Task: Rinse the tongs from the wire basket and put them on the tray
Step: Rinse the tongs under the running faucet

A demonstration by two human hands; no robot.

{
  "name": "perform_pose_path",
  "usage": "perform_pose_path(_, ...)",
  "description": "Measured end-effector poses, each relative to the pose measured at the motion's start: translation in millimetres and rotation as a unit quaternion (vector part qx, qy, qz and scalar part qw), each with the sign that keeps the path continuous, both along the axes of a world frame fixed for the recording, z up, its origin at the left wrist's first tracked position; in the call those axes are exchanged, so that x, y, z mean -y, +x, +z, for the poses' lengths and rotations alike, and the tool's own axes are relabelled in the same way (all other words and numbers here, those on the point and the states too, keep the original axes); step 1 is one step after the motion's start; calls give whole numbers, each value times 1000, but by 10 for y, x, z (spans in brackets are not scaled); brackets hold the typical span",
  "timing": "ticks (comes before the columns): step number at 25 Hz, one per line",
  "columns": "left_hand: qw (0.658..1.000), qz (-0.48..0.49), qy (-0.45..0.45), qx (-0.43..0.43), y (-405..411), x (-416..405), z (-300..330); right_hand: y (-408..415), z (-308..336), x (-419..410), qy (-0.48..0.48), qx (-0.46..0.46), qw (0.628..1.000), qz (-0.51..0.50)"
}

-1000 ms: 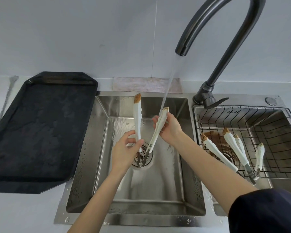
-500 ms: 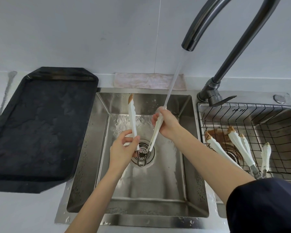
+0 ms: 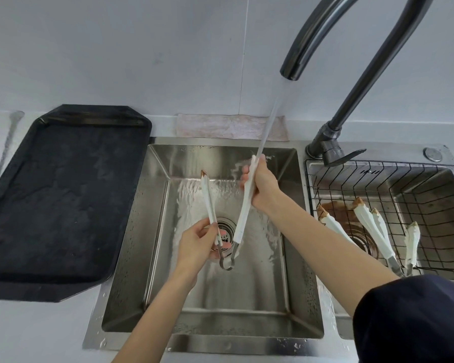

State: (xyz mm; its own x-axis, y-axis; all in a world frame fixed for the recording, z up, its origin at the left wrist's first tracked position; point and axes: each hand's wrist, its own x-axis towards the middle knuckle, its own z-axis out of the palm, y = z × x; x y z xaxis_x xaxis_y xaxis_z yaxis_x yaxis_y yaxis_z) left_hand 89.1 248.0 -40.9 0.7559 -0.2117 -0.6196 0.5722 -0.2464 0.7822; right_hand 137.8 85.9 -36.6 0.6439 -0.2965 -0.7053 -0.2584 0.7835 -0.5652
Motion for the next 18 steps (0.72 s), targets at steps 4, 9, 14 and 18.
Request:
perform_pose_path(4,1000,0,0,-12,-11,39,-24,-124,22,-49,75,76,994,30)
perform_pose_path(9,999,-29,-5,-21,105,222,9,-397,67,-131,51,56,993,94)
perform_pose_path(14,991,-99,-29,-83,82,429,-4,-520,193,-33,-47,36,994,91)
perform_pose_path(18,983,-107,-72,-130,44,615,13,-601,264,70,-109,23,989,96)
